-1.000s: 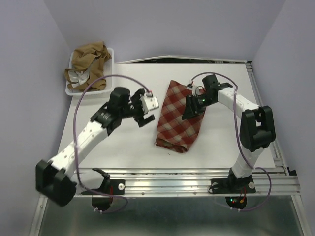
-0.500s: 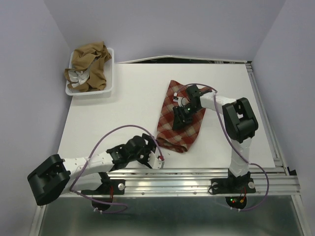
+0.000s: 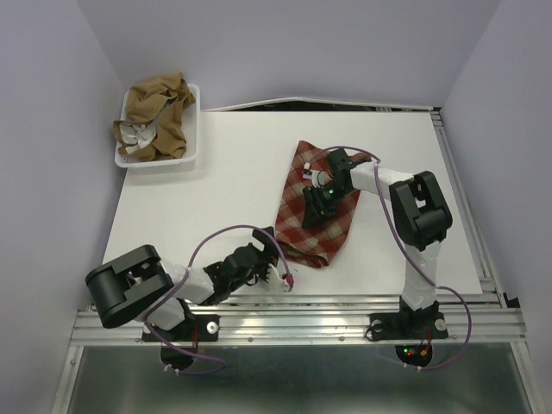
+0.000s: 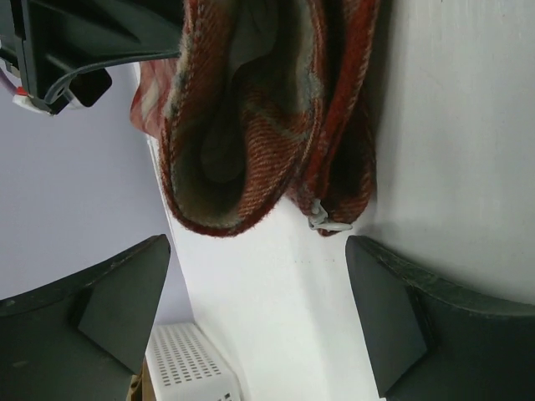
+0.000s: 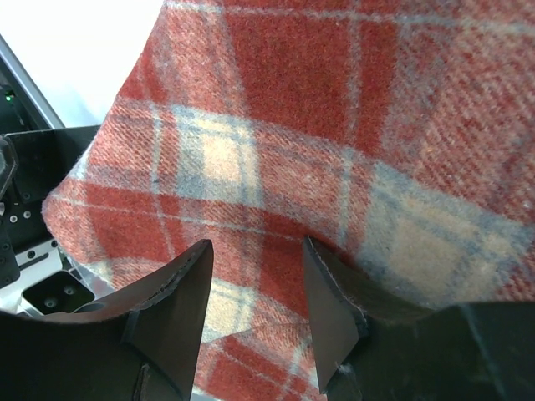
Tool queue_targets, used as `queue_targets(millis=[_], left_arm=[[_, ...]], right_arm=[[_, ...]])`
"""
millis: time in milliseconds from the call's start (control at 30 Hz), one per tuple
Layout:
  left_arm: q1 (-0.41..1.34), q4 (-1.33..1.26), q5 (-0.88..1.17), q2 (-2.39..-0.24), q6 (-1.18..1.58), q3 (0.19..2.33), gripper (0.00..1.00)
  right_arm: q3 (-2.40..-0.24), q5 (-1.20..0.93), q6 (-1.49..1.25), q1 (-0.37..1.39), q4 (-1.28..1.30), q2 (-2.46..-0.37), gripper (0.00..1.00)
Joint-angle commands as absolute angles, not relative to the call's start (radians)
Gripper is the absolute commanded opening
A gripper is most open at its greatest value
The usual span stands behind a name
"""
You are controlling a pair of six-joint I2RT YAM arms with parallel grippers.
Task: Fold and stack the skirts
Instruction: Fold the skirt
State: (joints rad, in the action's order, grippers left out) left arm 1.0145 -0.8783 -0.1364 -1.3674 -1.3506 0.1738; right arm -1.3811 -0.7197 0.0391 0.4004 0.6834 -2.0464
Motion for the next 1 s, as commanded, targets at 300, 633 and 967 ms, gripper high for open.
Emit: queue_targets(millis=[300, 633, 967], left_arm=[[1.069, -1.1, -0.045, -1.509, -1.394, 0.236, 0.98], [1.107, -1.127, -0.029, -1.627, -1.37, 0.351, 0.99], [1.155, -1.122, -0.035, -1.606, -1.362, 0.342, 0.86]], right_arm=[[-1.362, -0.65, 0.086, 0.416, 0.658, -2.102, 0.52], [-1.321, -0.657, 0.074, 0.416, 0.634, -2.106, 0.5], [-1.321, -0.657, 0.081, 0.416, 0.634, -2.112, 0.5]])
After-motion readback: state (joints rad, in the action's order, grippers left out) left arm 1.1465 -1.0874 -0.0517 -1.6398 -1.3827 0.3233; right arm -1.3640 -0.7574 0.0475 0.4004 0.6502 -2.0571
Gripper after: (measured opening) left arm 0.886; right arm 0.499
